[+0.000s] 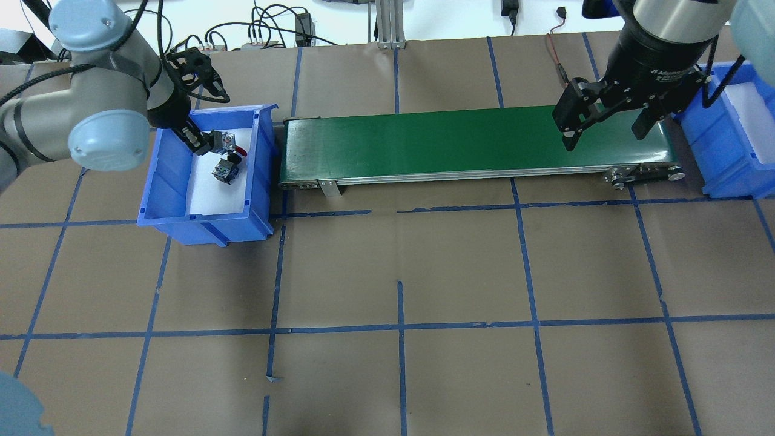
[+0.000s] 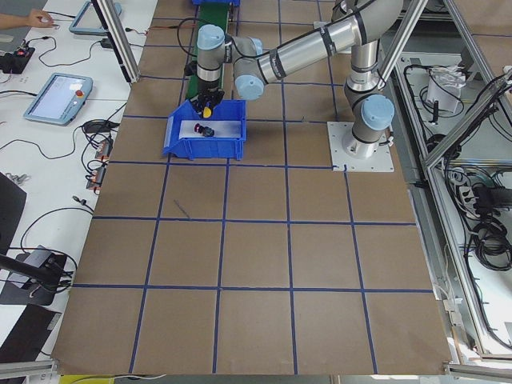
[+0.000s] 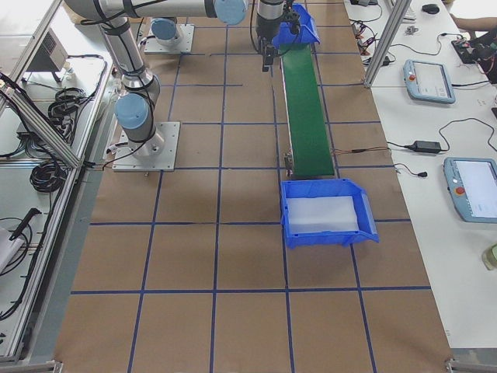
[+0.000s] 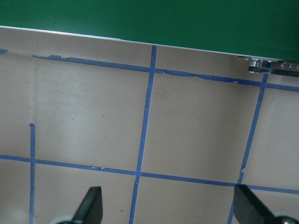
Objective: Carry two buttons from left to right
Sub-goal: 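Carry the yellow-capped button with the left gripper onto the conveyor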
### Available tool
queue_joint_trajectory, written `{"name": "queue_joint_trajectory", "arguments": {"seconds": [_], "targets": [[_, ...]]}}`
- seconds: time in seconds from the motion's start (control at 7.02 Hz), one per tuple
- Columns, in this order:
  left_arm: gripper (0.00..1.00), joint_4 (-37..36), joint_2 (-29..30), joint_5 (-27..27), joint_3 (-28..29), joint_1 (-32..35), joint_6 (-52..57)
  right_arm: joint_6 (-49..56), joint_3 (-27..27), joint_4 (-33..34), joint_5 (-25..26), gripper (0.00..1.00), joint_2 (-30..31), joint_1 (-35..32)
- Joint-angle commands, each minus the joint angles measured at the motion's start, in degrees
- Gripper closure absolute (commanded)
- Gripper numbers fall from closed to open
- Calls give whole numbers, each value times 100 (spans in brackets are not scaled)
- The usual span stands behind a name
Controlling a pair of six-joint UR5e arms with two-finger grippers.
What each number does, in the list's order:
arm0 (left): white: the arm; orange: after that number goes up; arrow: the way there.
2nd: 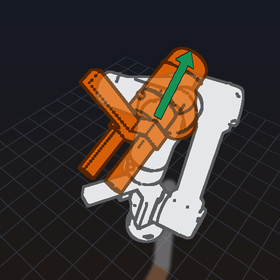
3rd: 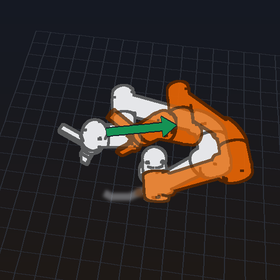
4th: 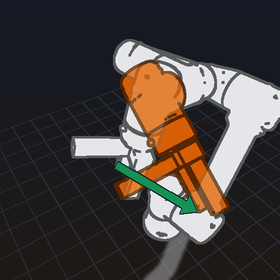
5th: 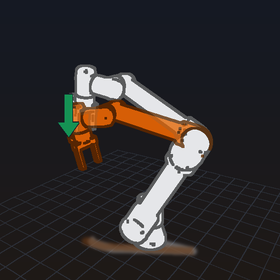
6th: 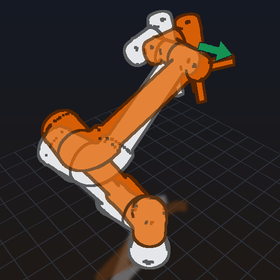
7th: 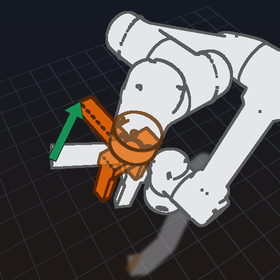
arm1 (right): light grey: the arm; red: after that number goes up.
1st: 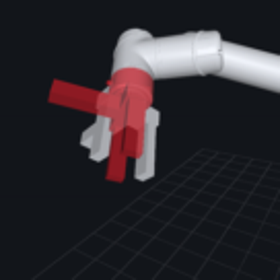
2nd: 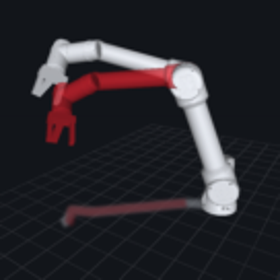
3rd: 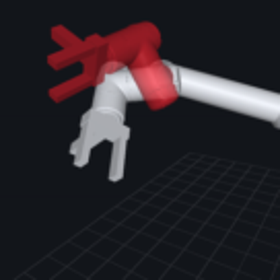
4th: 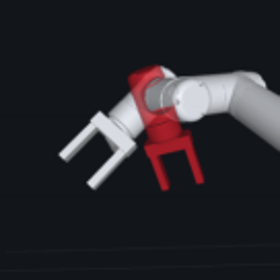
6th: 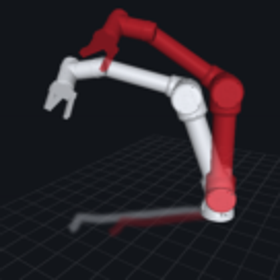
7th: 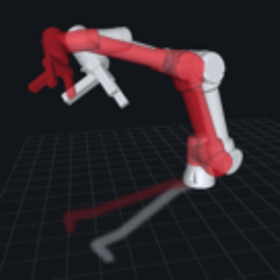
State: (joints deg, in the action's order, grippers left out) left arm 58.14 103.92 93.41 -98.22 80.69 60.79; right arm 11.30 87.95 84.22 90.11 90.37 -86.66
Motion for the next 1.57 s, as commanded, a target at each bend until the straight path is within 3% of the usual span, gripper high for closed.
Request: {"name": "queue_joint_trajectory", "arguments": {"seconds": [0.0,0.57,0.85,1.14,1.42], "targets": [[76,618,-529,29,109,26,-267,-5,11,7,7,0,-2,0],[79,1007,-830,-59,198,691,-2477,-5,20,24,-2,0,-11,0],[79,867,-585,-24,215,1184,-3570,-5,20,24,-2,0,-2,0],[79,604,-234,-42,162,1273,-4345,-5,20,24,-2,0,7,0],[79,-62,380,-7,241,1633,-4968,-5,29,7,-2,0,7,0]]}}
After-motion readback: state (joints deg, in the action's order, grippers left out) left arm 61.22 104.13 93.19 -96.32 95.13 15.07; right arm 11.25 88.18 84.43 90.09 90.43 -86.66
